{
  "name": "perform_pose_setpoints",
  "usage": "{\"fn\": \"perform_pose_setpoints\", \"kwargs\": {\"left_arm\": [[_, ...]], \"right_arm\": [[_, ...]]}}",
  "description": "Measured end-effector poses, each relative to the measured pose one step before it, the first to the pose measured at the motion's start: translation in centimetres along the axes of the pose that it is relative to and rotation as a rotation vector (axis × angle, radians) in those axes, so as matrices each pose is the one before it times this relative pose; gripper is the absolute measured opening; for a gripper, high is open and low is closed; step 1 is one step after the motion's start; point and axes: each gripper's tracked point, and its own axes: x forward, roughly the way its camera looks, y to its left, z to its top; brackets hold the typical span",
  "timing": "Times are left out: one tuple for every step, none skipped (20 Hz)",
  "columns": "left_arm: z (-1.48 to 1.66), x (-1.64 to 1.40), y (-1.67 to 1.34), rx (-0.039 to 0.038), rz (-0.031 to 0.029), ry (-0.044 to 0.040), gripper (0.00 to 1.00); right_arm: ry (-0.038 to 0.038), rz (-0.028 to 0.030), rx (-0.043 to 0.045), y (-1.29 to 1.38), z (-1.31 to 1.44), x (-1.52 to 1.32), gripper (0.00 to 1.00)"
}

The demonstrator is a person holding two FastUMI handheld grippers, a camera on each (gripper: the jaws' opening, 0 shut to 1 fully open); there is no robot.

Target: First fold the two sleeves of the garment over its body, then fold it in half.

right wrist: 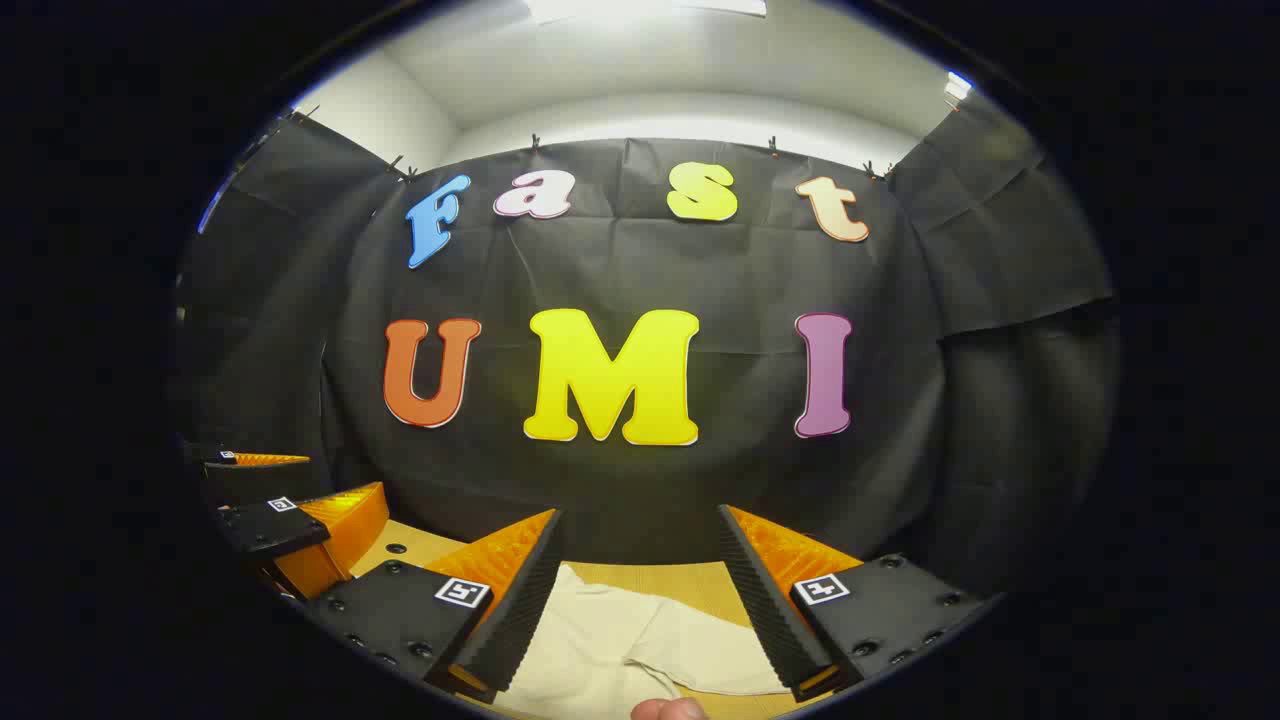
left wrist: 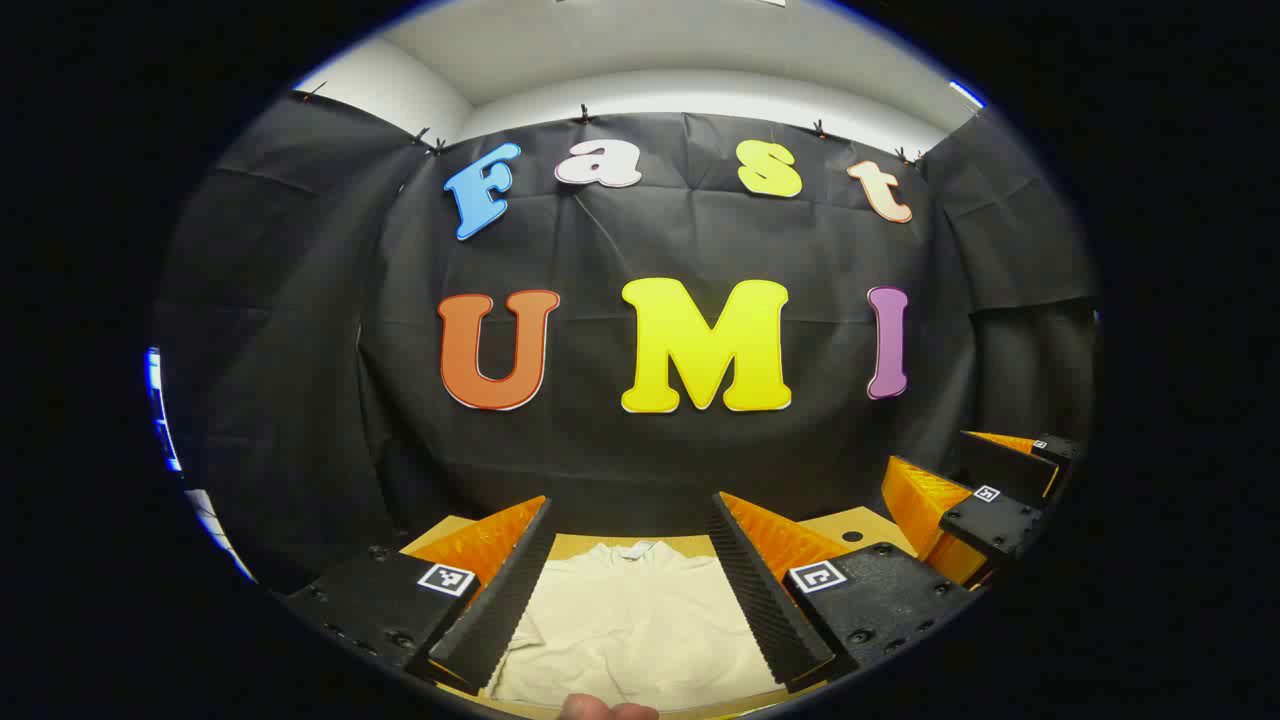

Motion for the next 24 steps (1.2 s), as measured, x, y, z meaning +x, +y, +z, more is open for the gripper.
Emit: {"fn": "perform_pose_setpoints", "kwargs": {"left_arm": [[0.104, 0.157, 0.099, 0.00438, 0.0039, -0.00472, 0.98], [0.118, 0.062, 0.045, 0.00034, 0.00142, -0.00359, 0.98], [0.195, 0.042, -0.124, -0.00198, -0.00066, -0.00389, 0.98], [0.126, 0.12, -0.094, -0.0015, -0.00023, -0.00434, 0.98], [0.065, -0.043, -0.144, -0.00151, -0.00195, -0.00099, 0.98], [0.118, 0.032, -0.211, -0.00104, -0.00071, -0.00101, 0.98], [-0.038, 0.104, 0.002, 0.00044, -0.00061, -0.00098, 0.98], [-0.036, -0.046, 0.048, 0.00073, 0.00382, -0.00153, 0.98], [-0.106, -0.05, 0.117, -0.00016, 0.00525, 0.00304, 0.98], [-0.017, -0.021, 0.145, -0.00308, 0.00511, 0.0012, 0.98], [-0.032, 0.085, 0.108, -0.0046, 0.00442, 0.00039, 0.98], [0.07, 0.0, 0.072, -0.00254, 0.00108, -0.00152, 0.98], [-0.047, 0.058, 0.009, 0.00004, 0.00203, -0.00083, 0.98], [-0.073, -0.041, -0.002, 0.00058, 0.00148, 0.00131, 0.98], [-0.004, -0.032, -0.06, -0.00229, -0.00089, 0.00085, 0.98], [-0.011, -0.1, -0.132, -0.00366, -0.00277, -0.00026, 0.98], [-0.067, 0.002, -0.162, -0.00079, -0.00284, -0.00126, 0.98], [-0.14, 0.044, -0.299, 0.00609, -0.00408, 0.00177, 0.98], [-0.227, 0.019, 0.004, 0.0114, -0.002, 0.00304, 0.98], [-0.24, -0.035, -0.113, 0.00834, 0.00022, 0.00421, 0.98], [-0.287, 0.079, -0.108, -0.00027, -0.00311, 0.00608, 0.98], [-0.072, 0.018, -0.189, -0.00599, -0.00364, 0.0049, 0.98], [-0.118, -0.055, -0.074, -0.00352, -0.00095, 0.00169, 0.98], [-0.197, 0.004, -0.208, 0.00098, -0.00142, 0.00524, 0.98]], "right_arm": [[0.00128, 0.00636, 0.00436, 0.073, -0.006, 0.086, 0.94], [0.00311, 0.00043, 0.00304, -0.148, -0.016, 0.109, 0.94], [0.00401, -0.00324, 0.00562, -0.262, -0.113, 0.226, 0.94], [0.00244, -0.00356, 0.00746, -0.211, 0.053, 0.122, 0.94], [0.0026, -0.0068, 0.00876, -0.39, 0.009, 0.071, 0.94], [-0.00016, -0.00396, 0.00779, -0.187, 0.126, 0.137, 0.94], [0.00111, -0.01214, -0.00297, -0.336, 0.053, -0.037, 0.94], [0.00283, -0.00835, -0.00335, -0.367, -0.023, 0.028, 0.94], [0.00577, 0.00375, 0.00337, 0.023, -0.136, 0.117, 0.94], [0.00927, 0.00119, -0.00048, 0.027, -0.274, 0.165, 0.94], [0.0021, 0.00278, -0.00122, -0.059, -0.04, -0.046, 0.94], [-0.00373, -0.00251, 0.00186, -0.197, 0.208, -0.105, 0.94], [-0.00401, -0.0055, 0.00417, -0.311, 0.097, -0.06, 0.94], [-0.0011, -0.00741, 0.00167, -0.229, 0.03, -0.037, 0.94], [-0.00054, -0.00256, -0.00013, -0.111, -0.02, 0.111, 0.94], [0.00031, 0.00126, 0.00061, -0.058, -0.002, 0.02, 0.94], [0.00064, -0.00019, 0.00179, -0.17, -0.093, -0.017, 0.94], [0.00021, -0.0003, -0.00052, -0.107, 0.098, 0.014, 0.94], [0.00036, 0.00136, -0.00101, -0.081, -0.125, 0.094, 0.94], [0.00159, 0.00285, -0.00216, -0.076, -0.077, -0.003, 0.94], [0.00206, 0.00346, -0.00489, -0.232, -0.121, -0.012, 0.94], [0.00186, -0.00086, -0.00271, -0.283, -0.064, 0.009, 0.94], [0.00086, -0.00202, 0.00158, -0.36, -0.011, 0.08, 0.94], [0.00164, -0.00329, 0.00175, -0.389, 0.01, 0.056, 0.94]]}}
